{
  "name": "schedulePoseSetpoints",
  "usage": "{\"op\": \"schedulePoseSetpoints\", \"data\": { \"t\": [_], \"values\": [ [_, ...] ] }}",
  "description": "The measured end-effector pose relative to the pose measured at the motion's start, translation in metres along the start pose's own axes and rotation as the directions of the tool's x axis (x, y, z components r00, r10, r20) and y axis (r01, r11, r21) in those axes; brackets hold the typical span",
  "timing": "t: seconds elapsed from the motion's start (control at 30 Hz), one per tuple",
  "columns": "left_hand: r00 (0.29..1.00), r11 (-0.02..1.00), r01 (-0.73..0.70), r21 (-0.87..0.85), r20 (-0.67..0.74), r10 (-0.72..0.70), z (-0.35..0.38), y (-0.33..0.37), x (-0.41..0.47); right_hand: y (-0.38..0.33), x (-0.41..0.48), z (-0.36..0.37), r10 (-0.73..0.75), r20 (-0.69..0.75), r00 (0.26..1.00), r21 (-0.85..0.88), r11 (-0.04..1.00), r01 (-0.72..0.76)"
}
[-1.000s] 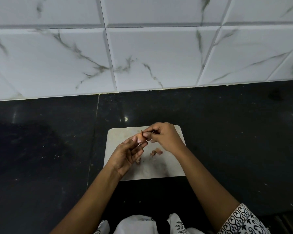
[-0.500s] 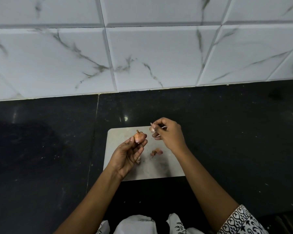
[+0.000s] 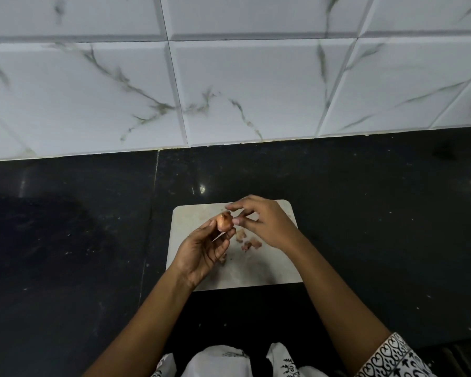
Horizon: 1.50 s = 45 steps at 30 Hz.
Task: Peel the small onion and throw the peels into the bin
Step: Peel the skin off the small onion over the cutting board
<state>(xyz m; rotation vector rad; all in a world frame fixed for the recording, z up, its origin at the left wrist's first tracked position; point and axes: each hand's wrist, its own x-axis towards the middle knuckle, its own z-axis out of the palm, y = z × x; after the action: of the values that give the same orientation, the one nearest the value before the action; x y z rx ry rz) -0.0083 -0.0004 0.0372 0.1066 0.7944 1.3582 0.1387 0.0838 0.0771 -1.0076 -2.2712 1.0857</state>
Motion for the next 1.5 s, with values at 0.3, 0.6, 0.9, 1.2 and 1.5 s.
{"op": "schedulePoseSetpoints", "data": {
  "t": [0.3,0.6,0.9,1.2,1.5],
  "values": [
    [0.999,0.981,-0.032,0.19,0.012,0.03,0.0,-0.001,-0.002,-0.002,0.015,-0.013,-0.072,0.119,0.99,0.001,0.997,0.073],
    [0.997,0.936,-0.072,0.346,0.011,0.073,-0.001,0.001,-0.001,0.001,0.007,-0.008,-0.22,0.039,0.975,-0.132,0.966,0.224],
    [0.993,0.922,-0.109,0.371,0.074,0.088,-0.001,-0.002,-0.001,0.001,0.002,0.003,-0.213,-0.077,0.974,-0.163,0.966,0.199],
    [0.993,0.899,-0.104,0.426,0.093,0.071,-0.006,0.003,0.001,-0.002,0.003,0.009,-0.009,-0.089,0.996,-0.039,0.999,0.006],
    [0.983,0.836,-0.164,0.524,0.154,0.097,-0.003,0.006,-0.004,0.003,0.006,-0.004,0.288,-0.058,0.956,0.335,0.908,-0.253]
  ]
}}
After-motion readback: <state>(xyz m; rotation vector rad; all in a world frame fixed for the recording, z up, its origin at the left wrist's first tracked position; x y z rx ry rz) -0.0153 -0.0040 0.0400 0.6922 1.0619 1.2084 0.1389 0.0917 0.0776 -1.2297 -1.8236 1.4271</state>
